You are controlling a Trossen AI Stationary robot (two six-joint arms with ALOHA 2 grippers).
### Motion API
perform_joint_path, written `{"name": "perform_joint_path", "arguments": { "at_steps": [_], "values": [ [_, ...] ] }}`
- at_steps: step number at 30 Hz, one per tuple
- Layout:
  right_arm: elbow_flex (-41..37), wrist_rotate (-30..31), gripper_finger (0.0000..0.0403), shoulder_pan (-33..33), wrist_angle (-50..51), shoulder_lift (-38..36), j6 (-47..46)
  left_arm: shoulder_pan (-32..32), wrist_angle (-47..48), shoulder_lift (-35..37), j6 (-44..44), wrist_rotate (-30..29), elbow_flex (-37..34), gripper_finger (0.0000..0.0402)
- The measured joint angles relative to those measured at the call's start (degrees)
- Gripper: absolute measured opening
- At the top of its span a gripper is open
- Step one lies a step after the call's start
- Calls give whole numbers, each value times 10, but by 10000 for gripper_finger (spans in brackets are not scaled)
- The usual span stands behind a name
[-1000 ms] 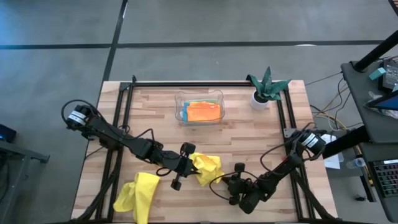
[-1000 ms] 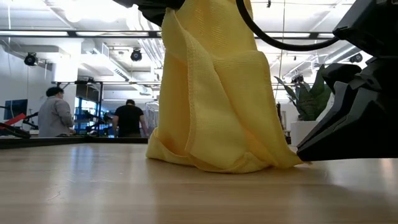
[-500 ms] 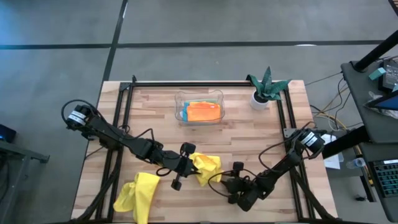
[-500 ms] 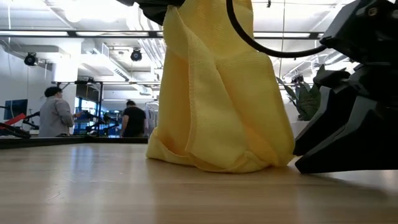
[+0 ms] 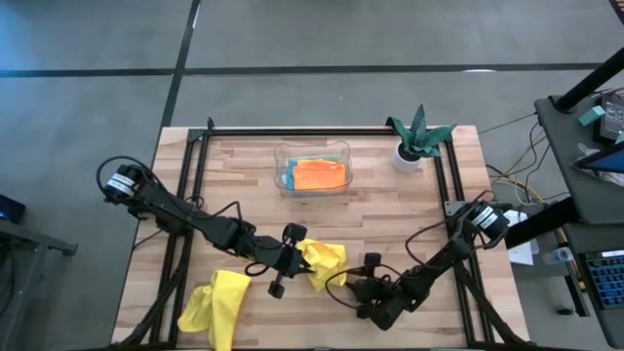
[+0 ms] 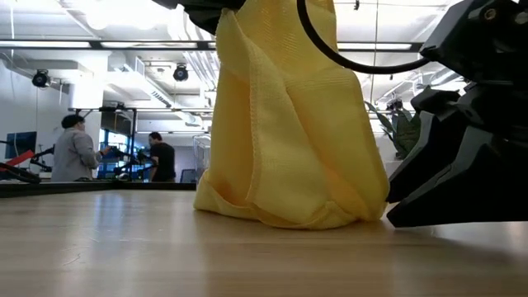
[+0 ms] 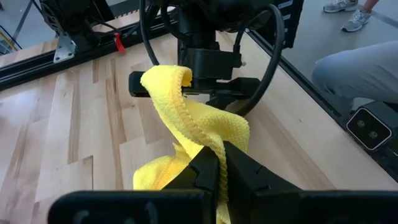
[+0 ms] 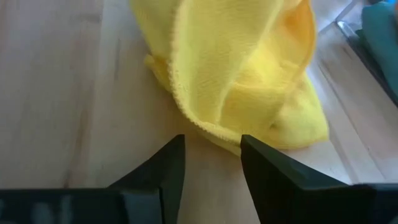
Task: Fold microfiber towels
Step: Fold the top yellow towel
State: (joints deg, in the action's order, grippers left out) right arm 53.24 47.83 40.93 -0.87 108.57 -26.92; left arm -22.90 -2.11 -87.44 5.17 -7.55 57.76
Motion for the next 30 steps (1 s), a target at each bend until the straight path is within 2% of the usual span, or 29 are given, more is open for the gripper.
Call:
{"name": "perform_joint_path", "arguments": {
  "at_steps": [26,30],
  "values": [
    [1,4,153,0,1,-5,17,0,-3,0,0,0,0,0],
    [18,4,155,0,14,-5,44,0,1,0,-3,0,-1,0]
  ]
}}
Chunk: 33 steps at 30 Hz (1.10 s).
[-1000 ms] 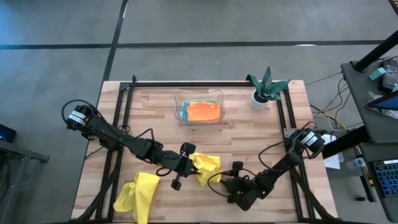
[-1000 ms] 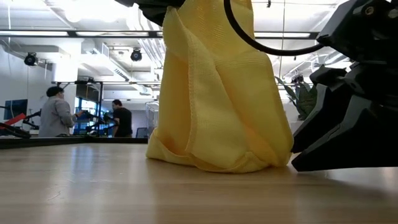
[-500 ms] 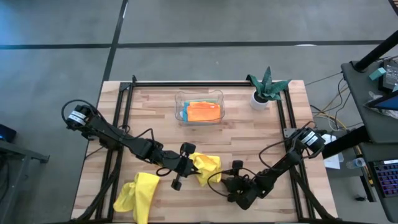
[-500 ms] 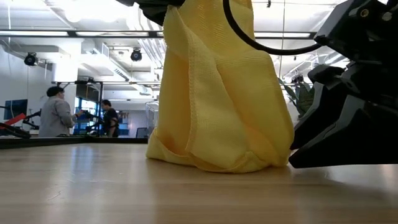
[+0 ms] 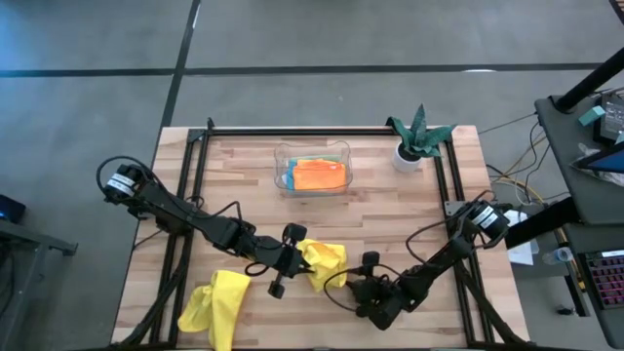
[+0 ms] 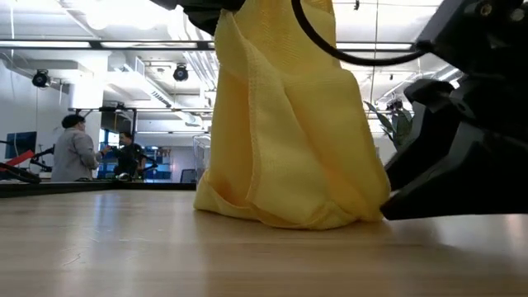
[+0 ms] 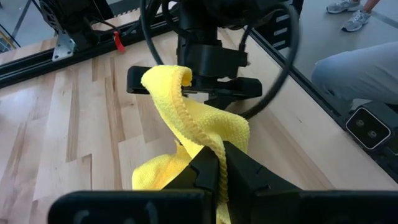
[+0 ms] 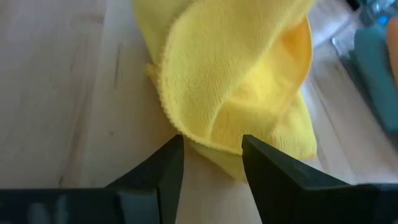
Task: Fold microfiber towels
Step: Fold the top yellow towel
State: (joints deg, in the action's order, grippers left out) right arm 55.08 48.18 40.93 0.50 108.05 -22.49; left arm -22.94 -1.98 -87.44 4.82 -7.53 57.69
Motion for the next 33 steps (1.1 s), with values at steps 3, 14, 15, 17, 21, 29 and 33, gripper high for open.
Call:
{"name": "perform_joint_path", "arguments": {
  "at_steps": [3,14,15,17,21,29,33],
  "values": [
    [16,3,154,0,1,1,41,0,0,0,0,0,0,0],
    [23,-23,149,-11,33,17,-3,-1,-1,0,0,0,0,0],
    [23,-26,150,-12,33,20,-7,-1,-1,0,0,0,0,0],
    [23,-28,150,-12,33,26,-9,-1,-1,0,0,0,0,0],
    [23,-28,142,-14,35,29,-7,-1,-1,0,0,0,0,0],
    [28,-31,24,-14,43,26,9,-1,-1,0,0,0,0,0],
    [42,-30,11,-13,88,8,0,-1,0,0,0,0,0,0]
  ]
}}
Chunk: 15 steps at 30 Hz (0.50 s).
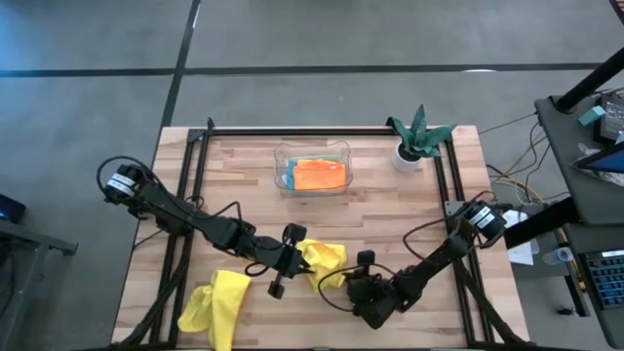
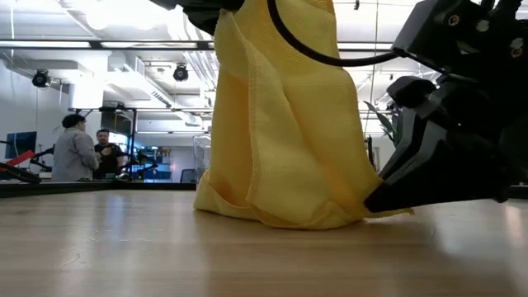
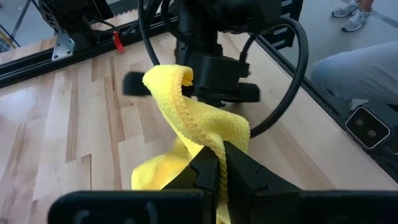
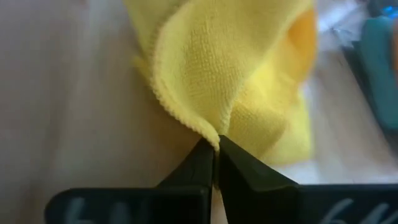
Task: Fold microfiber towels
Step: Fold the top yellow towel
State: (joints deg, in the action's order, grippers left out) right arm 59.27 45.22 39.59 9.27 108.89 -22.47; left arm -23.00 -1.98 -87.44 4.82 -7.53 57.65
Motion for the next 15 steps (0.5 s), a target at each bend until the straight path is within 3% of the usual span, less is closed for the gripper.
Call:
{"name": "perform_joint_path", "arguments": {
  "at_steps": [8,15],
  "values": [
    [76,96,8,13,200,-61,-42,0,17,1,0,0,0,0],
    [162,120,8,14,352,-107,-72,0,51,6,2,0,1,22]
  ]
}}
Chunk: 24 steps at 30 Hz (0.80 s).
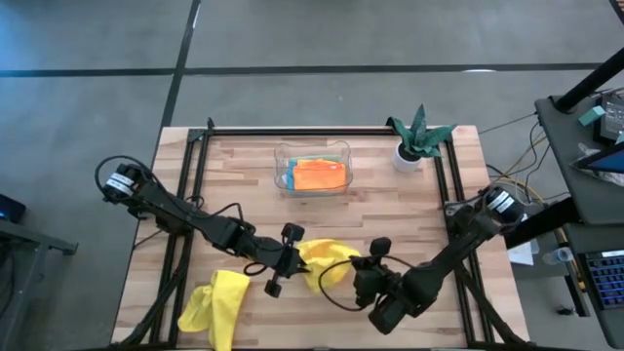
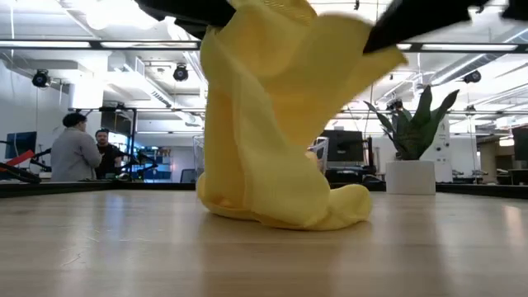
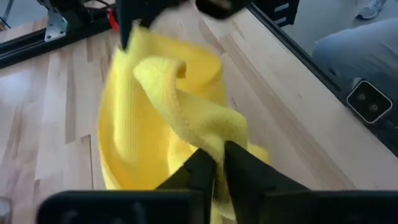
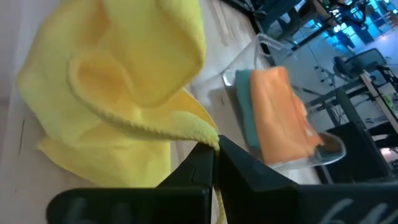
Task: Fold microfiber towels
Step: Fold the top yellow towel
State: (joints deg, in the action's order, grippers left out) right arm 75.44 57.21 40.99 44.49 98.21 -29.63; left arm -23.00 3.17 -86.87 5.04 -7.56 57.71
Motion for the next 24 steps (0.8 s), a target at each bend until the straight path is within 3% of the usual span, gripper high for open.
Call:
{"name": "perform_joint_path", "arguments": {
  "at_steps": [12,24],
  "values": [
    [101,14,8,-5,51,-22,69,0,-27,-1,-2,-18,0,149],
    [134,15,8,-7,51,-23,107,2,-66,-1,-18,-18,0,162]
  ]
}}
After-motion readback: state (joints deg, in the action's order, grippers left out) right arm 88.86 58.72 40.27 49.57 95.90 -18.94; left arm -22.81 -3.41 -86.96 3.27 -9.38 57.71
